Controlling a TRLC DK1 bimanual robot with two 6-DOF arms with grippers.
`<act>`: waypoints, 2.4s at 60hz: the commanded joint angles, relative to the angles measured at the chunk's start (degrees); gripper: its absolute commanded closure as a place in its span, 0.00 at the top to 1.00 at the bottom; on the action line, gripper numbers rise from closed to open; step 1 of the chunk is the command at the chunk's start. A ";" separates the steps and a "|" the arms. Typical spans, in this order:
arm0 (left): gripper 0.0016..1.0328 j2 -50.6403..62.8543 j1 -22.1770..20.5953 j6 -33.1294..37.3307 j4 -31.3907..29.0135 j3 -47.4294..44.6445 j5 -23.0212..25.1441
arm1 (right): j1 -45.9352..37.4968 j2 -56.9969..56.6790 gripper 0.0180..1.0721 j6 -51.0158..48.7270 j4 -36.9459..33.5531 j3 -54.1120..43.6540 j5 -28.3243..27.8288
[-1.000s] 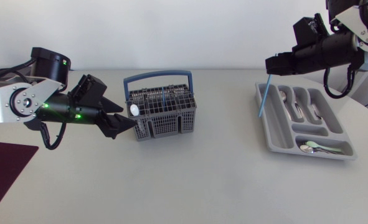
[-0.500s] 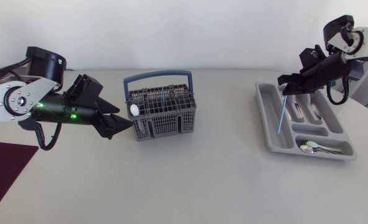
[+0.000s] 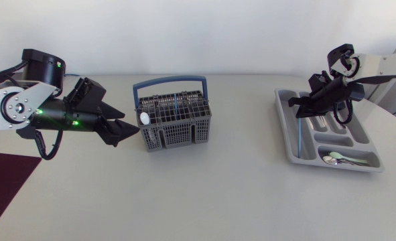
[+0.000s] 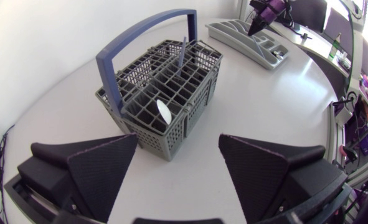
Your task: Transfer all utensils from the basket to the drawer tray.
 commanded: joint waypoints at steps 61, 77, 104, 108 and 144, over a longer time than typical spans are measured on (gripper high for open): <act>0.89 2.23 2.92 -3.42 13.33 -3.56 0.25 | 34.26 -21.26 0.69 6.20 25.33 -19.58 3.48; 0.89 4.07 4.33 -3.42 15.18 -3.91 0.51 | 39.97 -12.03 0.46 7.69 33.06 -15.80 5.59; 0.89 8.55 5.03 -3.42 18.69 -4.00 0.86 | 42.52 -0.87 0.40 7.43 36.66 -9.56 6.82; 0.89 8.55 5.03 -3.42 18.69 -4.18 0.86 | 42.35 0.45 0.40 7.43 35.08 -8.69 6.82; 0.89 8.99 6.70 -3.33 20.54 -4.53 2.62 | 45.07 -5.61 0.57 5.58 43.87 -16.60 6.64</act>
